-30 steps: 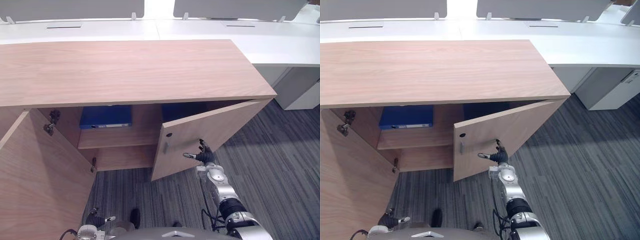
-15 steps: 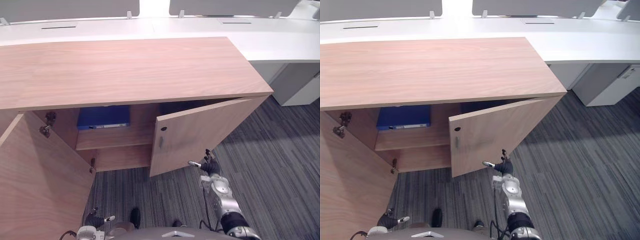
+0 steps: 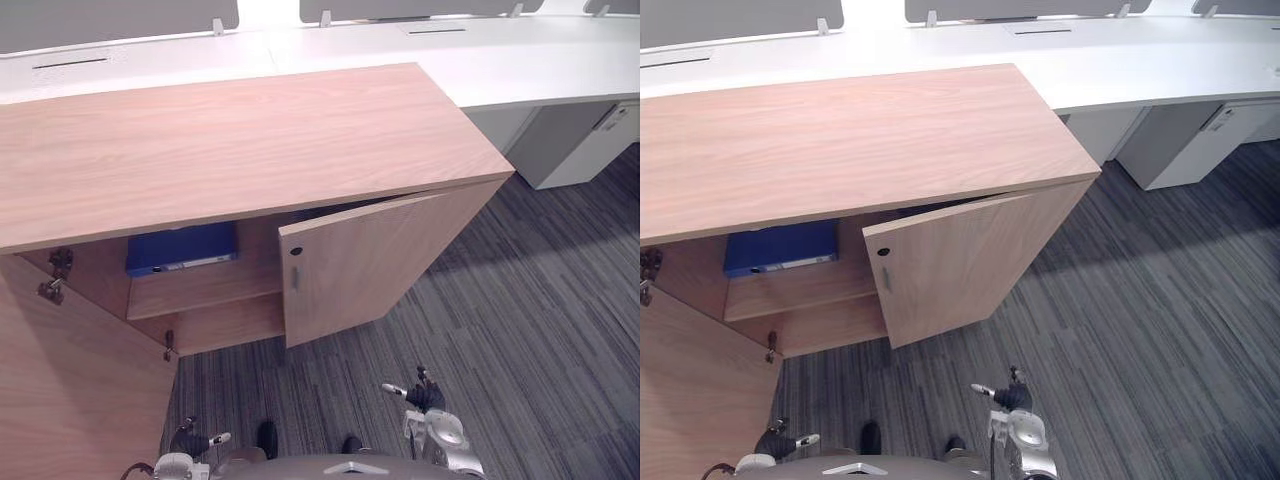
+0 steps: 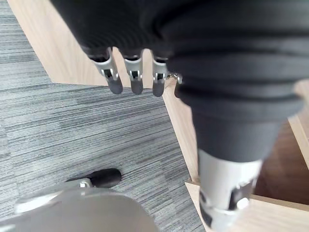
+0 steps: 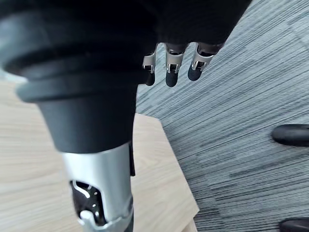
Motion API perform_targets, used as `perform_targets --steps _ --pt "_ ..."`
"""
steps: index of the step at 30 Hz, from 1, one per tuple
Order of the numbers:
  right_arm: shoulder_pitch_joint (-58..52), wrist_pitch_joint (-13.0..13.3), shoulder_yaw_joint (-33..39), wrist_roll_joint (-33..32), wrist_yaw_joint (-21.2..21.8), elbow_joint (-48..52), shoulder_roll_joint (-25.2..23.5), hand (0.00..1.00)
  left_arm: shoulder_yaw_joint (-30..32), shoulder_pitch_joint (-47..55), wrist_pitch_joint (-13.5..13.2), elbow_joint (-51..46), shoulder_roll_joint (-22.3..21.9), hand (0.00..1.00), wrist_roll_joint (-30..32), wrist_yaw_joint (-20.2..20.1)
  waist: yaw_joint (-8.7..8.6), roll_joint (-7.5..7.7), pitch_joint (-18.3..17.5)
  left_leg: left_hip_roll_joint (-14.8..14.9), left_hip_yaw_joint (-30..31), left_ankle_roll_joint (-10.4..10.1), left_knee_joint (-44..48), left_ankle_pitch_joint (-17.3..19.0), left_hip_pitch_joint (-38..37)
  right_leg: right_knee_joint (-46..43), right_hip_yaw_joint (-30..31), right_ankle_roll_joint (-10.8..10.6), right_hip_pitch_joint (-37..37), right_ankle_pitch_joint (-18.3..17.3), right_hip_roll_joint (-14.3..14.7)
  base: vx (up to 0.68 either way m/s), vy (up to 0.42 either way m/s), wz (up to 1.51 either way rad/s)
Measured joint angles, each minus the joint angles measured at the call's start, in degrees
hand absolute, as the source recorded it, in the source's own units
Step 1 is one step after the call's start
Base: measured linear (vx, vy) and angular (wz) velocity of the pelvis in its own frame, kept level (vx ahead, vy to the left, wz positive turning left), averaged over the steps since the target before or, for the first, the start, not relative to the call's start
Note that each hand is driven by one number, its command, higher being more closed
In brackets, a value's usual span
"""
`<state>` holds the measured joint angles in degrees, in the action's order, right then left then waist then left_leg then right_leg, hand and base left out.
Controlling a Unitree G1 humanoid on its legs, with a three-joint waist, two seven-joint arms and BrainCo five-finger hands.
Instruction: Walk over to the cabinet, pick up the folder, carry it to the office cabinet, place the folder inside the office cabinet, then close the office cabinet door
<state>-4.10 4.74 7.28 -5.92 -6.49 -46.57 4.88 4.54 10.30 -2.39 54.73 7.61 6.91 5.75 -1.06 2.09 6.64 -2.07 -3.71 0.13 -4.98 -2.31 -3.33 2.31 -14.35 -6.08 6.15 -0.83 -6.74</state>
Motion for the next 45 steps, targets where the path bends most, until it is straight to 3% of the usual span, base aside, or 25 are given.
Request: perform_targets --steps 11,19,23,27,30,31,32,33,34,36,37,40,45 --pt "0.4 -1.3 0.1 1.8 0.0 -5.7 0.1 0.0 -0.1 -0.1 0.0 0.6 -0.1 0.0 -0.5 0.0 -0.57 -0.34 0.1 0.4 -3.9 0.2 0.0 1.0 -0.7 -0.3 4.2 0.1 -1.6 0.4 0.2 -0.03 -0.008 -0.2" --pt "0.2 -2.5 0.0 1.9 0.1 -6.3 0.1 0.0 -0.9 -4.5 0.2 0.8 -0.1 0.0 -4.5 0.1 -1.21 -0.61 0.4 -0.5 -1.9 0.8 0.4 0.6 0.8 -12.3 5.8 0.1 -7.5 -5.2 -1.2 0.0 -0.002 0.08" --pt "0.4 -2.5 -0.3 1.9 0.2 -6.3 -0.2 0.0 -0.1 -5.7 0.0 0.5 -0.2 0.0 -6.9 0.2 -0.44 0.11 0.1 -0.9 4.1 0.3 0.4 -1.6 3.6 -12.7 7.4 0.5 -8.1 -6.6 -1.3 0.0 -0.025 0.86" --pt "3.2 -2.4 -0.2 1.9 0.1 -6.3 0.0 0.0 0.8 -5.9 0.0 0.5 -1.0 0.0 -8.4 0.6 0.47 -0.89 1.3 -0.4 10.2 -1.1 0.4 -4.8 7.7 -10.2 2.2 0.8 -7.8 -5.8 -0.2 -0.08 -0.067 0.83" --pt "4.6 -2.4 0.2 1.9 -0.1 -6.3 0.1 0.0 1.6 -5.9 0.0 0.2 -2.2 0.0 -9.1 1.5 0.44 -1.54 2.1 -0.8 10.8 -3.9 0.3 -10.4 10.9 -11.9 -1.4 2.9 -8.3 -7.0 0.2 -0.17 -0.05 1.14" --pt "4.7 -2.3 0.8 1.9 -0.2 -6.1 -0.2 0.0 2.9 -5.9 -0.1 -0.4 -3.2 0.0 -9.7 1.5 0.89 -1.46 2.5 0.2 3.5 -2.5 3.7 -5.5 11.5 -11.7 -4.3 3.3 -8.5 -6.5 -0.8 -0.18 0.023 0.83" --pt "4.6 -2.1 1.4 1.8 -0.2 -6.0 -0.4 0.0 3.9 -6.3 0.1 0.0 -3.4 0.0 -9.9 1.5 0.61 -1.03 2.6 0.5 -0.4 0.5 9.1 -1.6 12.5 -12.1 -5.4 3.2 -8.4 -6.5 -1.6 -0.15 0.028 0.71" --pt "4.4 -2.1 2.3 1.8 -0.3 -5.9 -0.5 0.0 4.1 -6.2 0.0 -0.1 -3.2 0.0 -10.1 1.5 0.17 -0.3 2.8 0.4 -5.3 1.2 17.2 3.3 12.7 -12.8 -6.5 3.1 -8.2 -6.5 -3.4 -0.03 -0.004 0.59" --pt "3.9 -2.1 2.6 1.8 -0.3 -5.9 -0.5 0.0 4.2 -5.8 0.0 0.0 -3.2 0.0 -10.1 1.5 -0.19 0.53 2.7 0.9 -8.0 0.6 22.1 6.6 11.7 -12.9 -6.8 2.7 -8.0 -6.5 -4.3 -0.04 0.014 0.49" --pt "2.6 -2.1 2.7 1.8 -0.3 -5.9 0.5 0.0 4.3 -5.4 0.0 0.2 -4.2 0.0 -10.1 1.5 -0.66 -2.31 1.7 3.4 -9.4 -1.4 18.2 11.8 6.9 -12.8 -7.2 2.2 -8.5 -6.5 -3.1 -0.06 0.104 0.34" --pt "2.5 -2.4 3.9 1.8 -0.3 -6.4 0.0 0.0 4.2 -5.7 0.0 0.7 -4.2 0.0 -10.1 1.5 -0.67 -2.76 2.0 2.7 -8.9 0.3 13.8 10.6 5.1 -13.0 -6.8 1.5 -8.3 -6.4 -2.7 -0.06 0.114 0.37" --pt "0.3 -2.5 5.8 1.5 -0.3 -6.5 -2.5 0.0 3.9 -4.9 0.1 1.1 -3.8 0.0 -10.0 1.6 -0.99 -1.4 1.0 0.3 -6.2 1.2 5.4 5.4 1.5 -8.3 -5.9 1.1 -6.1 -3.9 -2.1 0.0 0.051 0.44" --pt "1.3 -2.4 5.9 1.6 -0.3 -7.8 -2.3 0.0 4.3 -3.7 0.1 1.1 -3.9 0.0 -10.0 2.8 -0.61 -1.62 0.6 -0.3 -4.2 0.6 3.2 3.9 -1.3 -5.5 -6.8 0.8 -1.9 -2.2 -1.7 -0.01 0.016 0.19"
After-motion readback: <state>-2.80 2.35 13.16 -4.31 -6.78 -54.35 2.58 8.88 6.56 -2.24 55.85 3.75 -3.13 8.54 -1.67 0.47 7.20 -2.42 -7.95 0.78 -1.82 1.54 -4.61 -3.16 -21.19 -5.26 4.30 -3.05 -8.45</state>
